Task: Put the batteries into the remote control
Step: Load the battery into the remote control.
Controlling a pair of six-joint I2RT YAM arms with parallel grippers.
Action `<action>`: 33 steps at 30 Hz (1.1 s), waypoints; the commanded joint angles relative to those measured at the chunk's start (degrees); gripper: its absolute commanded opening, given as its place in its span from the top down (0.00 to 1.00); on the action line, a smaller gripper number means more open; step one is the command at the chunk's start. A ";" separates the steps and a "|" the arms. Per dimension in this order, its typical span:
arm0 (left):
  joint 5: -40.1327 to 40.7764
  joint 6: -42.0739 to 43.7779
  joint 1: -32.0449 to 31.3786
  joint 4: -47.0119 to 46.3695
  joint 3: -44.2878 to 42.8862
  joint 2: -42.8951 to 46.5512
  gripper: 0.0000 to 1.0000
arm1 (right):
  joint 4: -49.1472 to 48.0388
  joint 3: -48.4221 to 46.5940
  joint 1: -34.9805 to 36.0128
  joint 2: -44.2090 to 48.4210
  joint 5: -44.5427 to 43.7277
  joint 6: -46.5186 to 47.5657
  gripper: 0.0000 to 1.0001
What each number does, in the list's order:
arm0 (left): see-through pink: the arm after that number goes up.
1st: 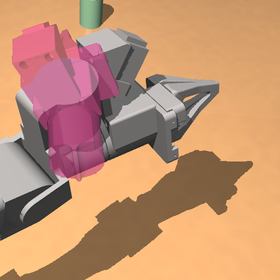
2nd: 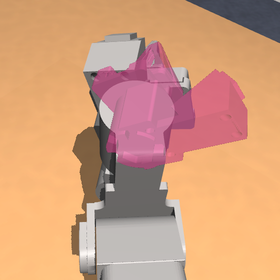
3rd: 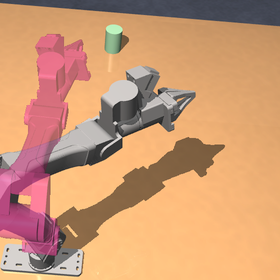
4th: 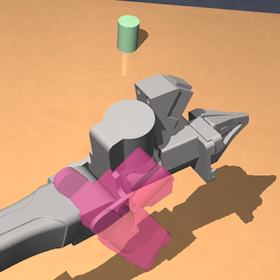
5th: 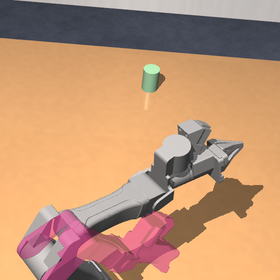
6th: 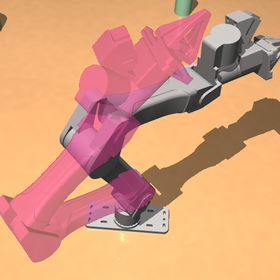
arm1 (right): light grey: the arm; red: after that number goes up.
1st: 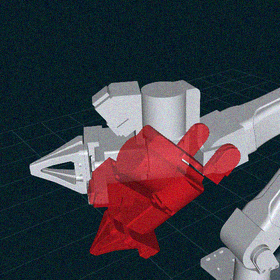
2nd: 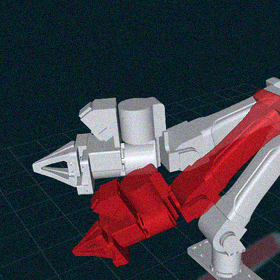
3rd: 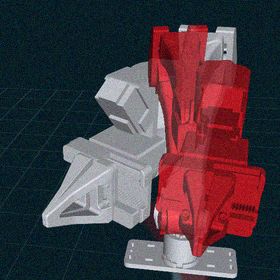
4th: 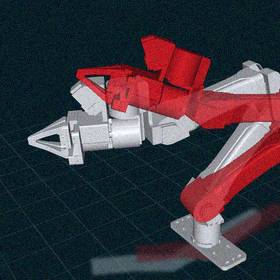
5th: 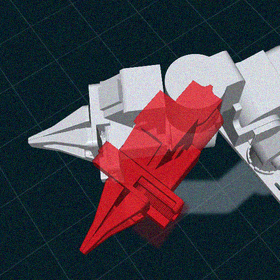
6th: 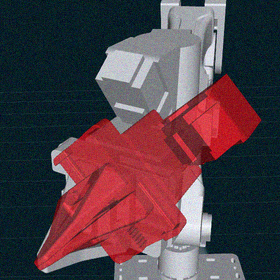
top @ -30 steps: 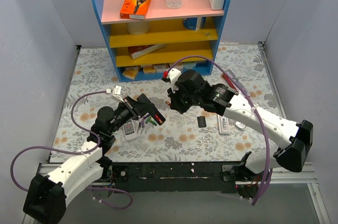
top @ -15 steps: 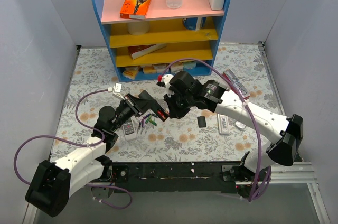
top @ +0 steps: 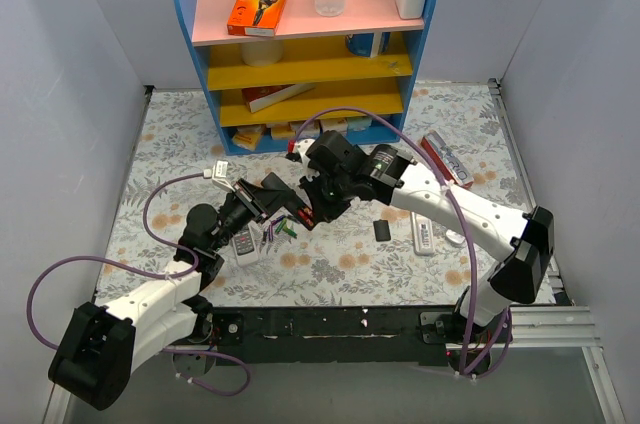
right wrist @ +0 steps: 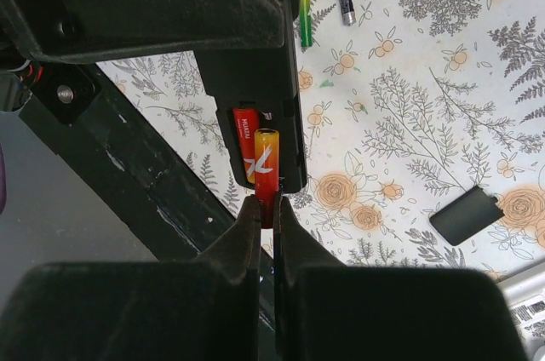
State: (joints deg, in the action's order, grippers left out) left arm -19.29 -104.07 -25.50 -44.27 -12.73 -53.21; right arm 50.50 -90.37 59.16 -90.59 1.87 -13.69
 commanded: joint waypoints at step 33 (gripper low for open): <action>2.32 -7.81 -2.10 -7.32 3.41 1.44 1.00 | 3.11 -7.63 2.10 -5.30 -3.98 -2.13 0.90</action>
State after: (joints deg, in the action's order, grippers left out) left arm -16.53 -109.14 -26.65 -48.07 -9.74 -53.15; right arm 54.63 -95.50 60.88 -95.55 -0.78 -15.14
